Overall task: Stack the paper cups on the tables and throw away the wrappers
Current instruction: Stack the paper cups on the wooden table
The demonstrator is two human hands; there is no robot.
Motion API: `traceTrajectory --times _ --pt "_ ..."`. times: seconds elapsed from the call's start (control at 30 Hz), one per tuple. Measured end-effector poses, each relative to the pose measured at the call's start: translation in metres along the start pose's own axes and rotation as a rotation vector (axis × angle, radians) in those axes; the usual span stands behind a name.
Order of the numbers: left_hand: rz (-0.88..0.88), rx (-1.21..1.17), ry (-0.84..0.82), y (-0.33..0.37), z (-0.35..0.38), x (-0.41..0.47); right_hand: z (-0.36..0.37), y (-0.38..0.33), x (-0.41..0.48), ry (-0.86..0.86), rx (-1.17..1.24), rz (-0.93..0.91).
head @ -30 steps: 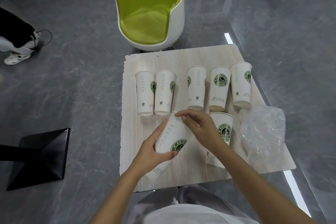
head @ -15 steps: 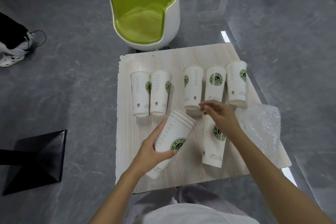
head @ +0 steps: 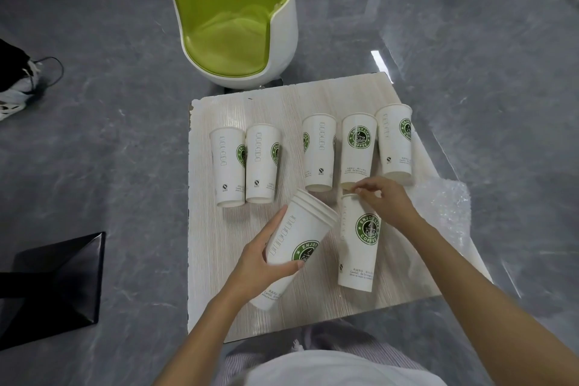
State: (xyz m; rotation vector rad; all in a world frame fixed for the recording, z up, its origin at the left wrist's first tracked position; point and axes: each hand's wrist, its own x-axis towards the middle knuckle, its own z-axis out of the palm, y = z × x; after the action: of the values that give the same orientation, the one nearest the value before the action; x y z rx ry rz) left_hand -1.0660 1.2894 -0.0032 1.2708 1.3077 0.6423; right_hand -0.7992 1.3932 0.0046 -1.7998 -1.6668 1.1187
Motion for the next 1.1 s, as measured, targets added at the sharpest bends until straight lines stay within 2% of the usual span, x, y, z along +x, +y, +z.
traceTrajectory --times 0.2,0.57,0.8,1.1 --pt "-0.011 -0.008 0.007 0.001 -0.001 0.0 0.007 0.005 0.005 -0.149 -0.034 0.073" --pt "-0.021 -0.008 0.031 -0.004 -0.008 -0.006 0.007 0.0 0.002 -0.099 -0.02 0.051" --pt "-0.025 -0.012 0.039 -0.007 -0.013 -0.011 -0.008 -0.025 -0.014 -0.01 0.132 -0.028" --pt "-0.024 0.003 0.058 -0.01 -0.021 -0.019 -0.039 -0.063 -0.02 0.286 0.249 -0.192"
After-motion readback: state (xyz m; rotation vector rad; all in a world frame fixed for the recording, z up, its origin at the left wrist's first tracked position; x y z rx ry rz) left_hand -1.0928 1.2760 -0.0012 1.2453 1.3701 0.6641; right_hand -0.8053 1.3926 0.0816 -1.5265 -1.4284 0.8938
